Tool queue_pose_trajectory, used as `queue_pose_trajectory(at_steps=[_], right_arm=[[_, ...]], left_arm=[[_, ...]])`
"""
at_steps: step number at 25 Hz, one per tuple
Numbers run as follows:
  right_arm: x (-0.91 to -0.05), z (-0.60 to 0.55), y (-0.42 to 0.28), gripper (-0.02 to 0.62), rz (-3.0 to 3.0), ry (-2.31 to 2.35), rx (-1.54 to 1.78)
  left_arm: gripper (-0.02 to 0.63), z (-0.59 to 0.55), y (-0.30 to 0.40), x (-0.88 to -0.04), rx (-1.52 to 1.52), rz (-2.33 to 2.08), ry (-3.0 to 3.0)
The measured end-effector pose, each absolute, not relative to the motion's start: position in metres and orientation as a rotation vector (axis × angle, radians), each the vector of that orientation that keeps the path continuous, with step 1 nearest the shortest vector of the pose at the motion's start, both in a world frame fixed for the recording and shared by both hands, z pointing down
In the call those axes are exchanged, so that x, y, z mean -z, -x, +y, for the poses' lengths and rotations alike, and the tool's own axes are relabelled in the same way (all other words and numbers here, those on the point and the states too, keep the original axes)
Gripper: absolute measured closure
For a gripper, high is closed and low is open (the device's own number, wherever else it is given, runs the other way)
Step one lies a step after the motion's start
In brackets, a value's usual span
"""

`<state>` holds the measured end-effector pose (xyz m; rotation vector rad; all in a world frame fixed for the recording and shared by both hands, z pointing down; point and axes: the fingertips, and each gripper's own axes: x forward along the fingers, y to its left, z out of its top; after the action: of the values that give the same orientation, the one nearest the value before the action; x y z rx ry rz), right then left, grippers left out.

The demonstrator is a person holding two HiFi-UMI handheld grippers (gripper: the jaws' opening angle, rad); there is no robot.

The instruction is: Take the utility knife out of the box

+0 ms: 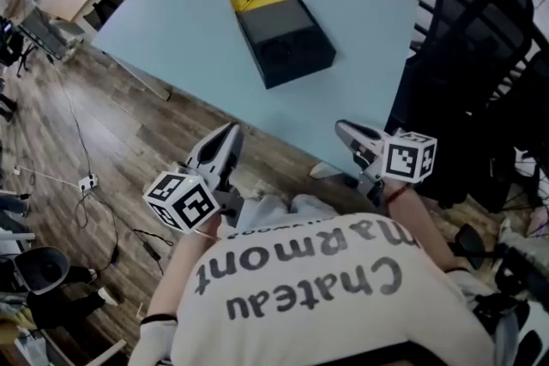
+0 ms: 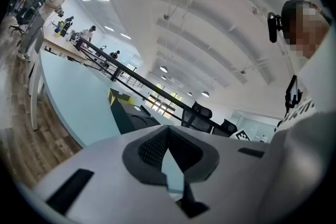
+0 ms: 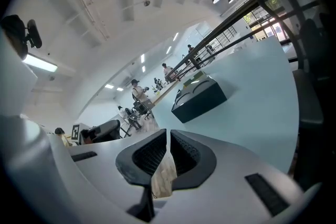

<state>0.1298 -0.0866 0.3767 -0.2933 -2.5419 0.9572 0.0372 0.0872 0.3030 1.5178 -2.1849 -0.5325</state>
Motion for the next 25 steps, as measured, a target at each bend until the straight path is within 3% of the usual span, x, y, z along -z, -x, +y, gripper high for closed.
queue_pose_trajectory(at_steps=[15, 25], right_arm=[[-0.368, -0.042, -0.043, 0.546, -2.585, -0.058, -1.020], [-0.358, 0.003, 0.016, 0.546, -2.609, -0.151, -1.015]], left_arm=[[0.603, 0.065, 0.056, -0.303, 0.443, -1.864, -1.800], [0.603, 0.112, 0.134, -0.295, 0.453, -1.813, -1.844]])
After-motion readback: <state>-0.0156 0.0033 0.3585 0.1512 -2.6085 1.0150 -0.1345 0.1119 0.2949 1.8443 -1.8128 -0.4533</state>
